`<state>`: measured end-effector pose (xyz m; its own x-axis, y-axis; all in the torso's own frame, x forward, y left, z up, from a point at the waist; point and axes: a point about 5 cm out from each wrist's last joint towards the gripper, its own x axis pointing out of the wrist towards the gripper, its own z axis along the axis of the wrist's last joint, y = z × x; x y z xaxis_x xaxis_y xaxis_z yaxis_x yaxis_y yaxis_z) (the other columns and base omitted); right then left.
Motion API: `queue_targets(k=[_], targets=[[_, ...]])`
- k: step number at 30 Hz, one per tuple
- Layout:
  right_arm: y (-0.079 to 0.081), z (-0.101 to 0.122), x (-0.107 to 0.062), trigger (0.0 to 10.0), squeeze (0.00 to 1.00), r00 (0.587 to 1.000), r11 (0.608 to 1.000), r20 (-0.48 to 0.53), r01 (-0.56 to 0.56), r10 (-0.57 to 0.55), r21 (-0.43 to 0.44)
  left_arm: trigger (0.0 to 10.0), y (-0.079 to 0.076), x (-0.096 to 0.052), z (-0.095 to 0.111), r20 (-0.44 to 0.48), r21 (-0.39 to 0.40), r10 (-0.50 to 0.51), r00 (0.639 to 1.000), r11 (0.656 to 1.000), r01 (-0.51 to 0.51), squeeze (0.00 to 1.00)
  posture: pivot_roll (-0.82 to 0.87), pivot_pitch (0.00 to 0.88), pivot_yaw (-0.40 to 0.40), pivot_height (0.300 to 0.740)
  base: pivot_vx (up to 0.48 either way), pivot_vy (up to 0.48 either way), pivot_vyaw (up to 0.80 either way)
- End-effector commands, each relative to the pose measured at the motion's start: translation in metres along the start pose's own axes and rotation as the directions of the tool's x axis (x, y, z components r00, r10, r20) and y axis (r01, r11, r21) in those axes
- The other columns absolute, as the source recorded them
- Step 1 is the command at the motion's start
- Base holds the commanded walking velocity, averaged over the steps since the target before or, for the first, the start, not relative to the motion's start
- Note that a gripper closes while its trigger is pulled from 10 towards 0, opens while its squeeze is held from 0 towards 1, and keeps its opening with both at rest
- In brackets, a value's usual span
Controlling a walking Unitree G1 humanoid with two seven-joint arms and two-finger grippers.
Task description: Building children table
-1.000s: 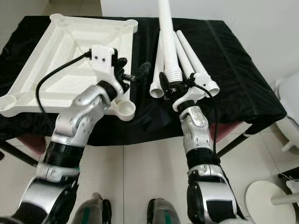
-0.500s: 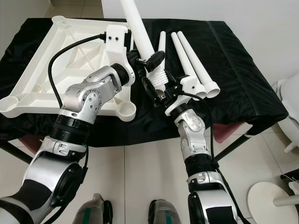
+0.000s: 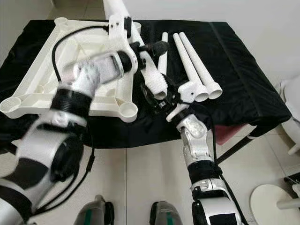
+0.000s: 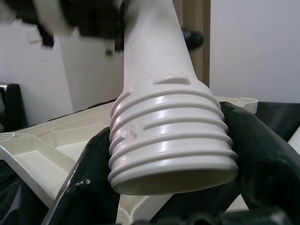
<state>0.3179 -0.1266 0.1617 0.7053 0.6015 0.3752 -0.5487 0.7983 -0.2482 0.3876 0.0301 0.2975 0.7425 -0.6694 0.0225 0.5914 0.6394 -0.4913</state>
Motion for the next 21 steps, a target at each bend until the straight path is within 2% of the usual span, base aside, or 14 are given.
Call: queue_targets(k=[1, 10, 11, 12, 14, 15, 21], targets=[[0.007, -0.009, -0.007, 10.0, 0.0, 0.998, 1.0, -0.05, -0.031, 0.031, -0.004, 10.0, -0.013, -0.001, 0.017, 0.034, 0.0, -0.139, 0.99, 0.99, 0.14, 0.0, -0.07, 0.0, 0.025, 0.74, 0.0, 0.0, 0.0], [0.005, -0.01, -0.014, 10.0, 0.0, 0.998, 1.0, -0.057, 0.005, -0.007, -0.028, 10.0, -0.005, -0.003, 0.036, 0.047, 0.002, -0.106, 0.993, 0.994, 0.106, 0.0, -0.07, 0.0, 0.037, 0.74, 0.0, 0.0, 0.0], [0.005, -0.011, -0.015, 10.0, 0.0, 0.998, 1.0, -0.058, 0.008, -0.01, -0.028, 8.2, -0.005, -0.003, 0.036, 0.047, 0.001, -0.107, 0.993, 0.994, 0.107, 0.0, -0.07, 0.0, 0.038, 0.74, 0.0, 0.0, 0.0], [0.005, -0.011, -0.015, 10.0, 0.0, 0.998, 0.999, -0.058, 0.011, -0.013, -0.031, 5.5, -0.006, -0.003, 0.036, 0.045, -0.003, -0.111, 0.993, 0.994, 0.111, 0.0, -0.07, 0.0, 0.038, 0.74, 0.0, 0.0, 0.0], [0.005, -0.011, -0.016, 10.0, 0.0, 0.998, 0.999, -0.057, 0.013, -0.014, -0.033, 5.5, -0.006, -0.002, 0.037, 0.044, -0.007, -0.113, 0.993, 0.994, 0.114, 0.0, -0.07, 0.0, 0.038, 0.74, 0.0, 0.0, 0.0], [0.005, -0.011, -0.016, 10.0, 0.0, 0.998, 0.999, -0.056, 0.015, -0.017, -0.038, 0.0, -0.007, -0.002, 0.036, 0.044, -0.007, -0.12, 0.992, 0.993, 0.121, 0.0, -0.07, 0.0, 0.038, 0.74, 0.0, 0.0, 0.0], [0.003, -0.011, -0.016, 10.0, 0.0, 0.998, 0.999, -0.061, 0.027, -0.029, -0.044, 0.0, -0.01, -0.001, 0.037, 0.049, -0.021, -0.146, 0.988, 0.989, 0.148, 0.0, -0.07, 0.0, 0.038, 0.74, 0.0, 0.0, 0.0]])
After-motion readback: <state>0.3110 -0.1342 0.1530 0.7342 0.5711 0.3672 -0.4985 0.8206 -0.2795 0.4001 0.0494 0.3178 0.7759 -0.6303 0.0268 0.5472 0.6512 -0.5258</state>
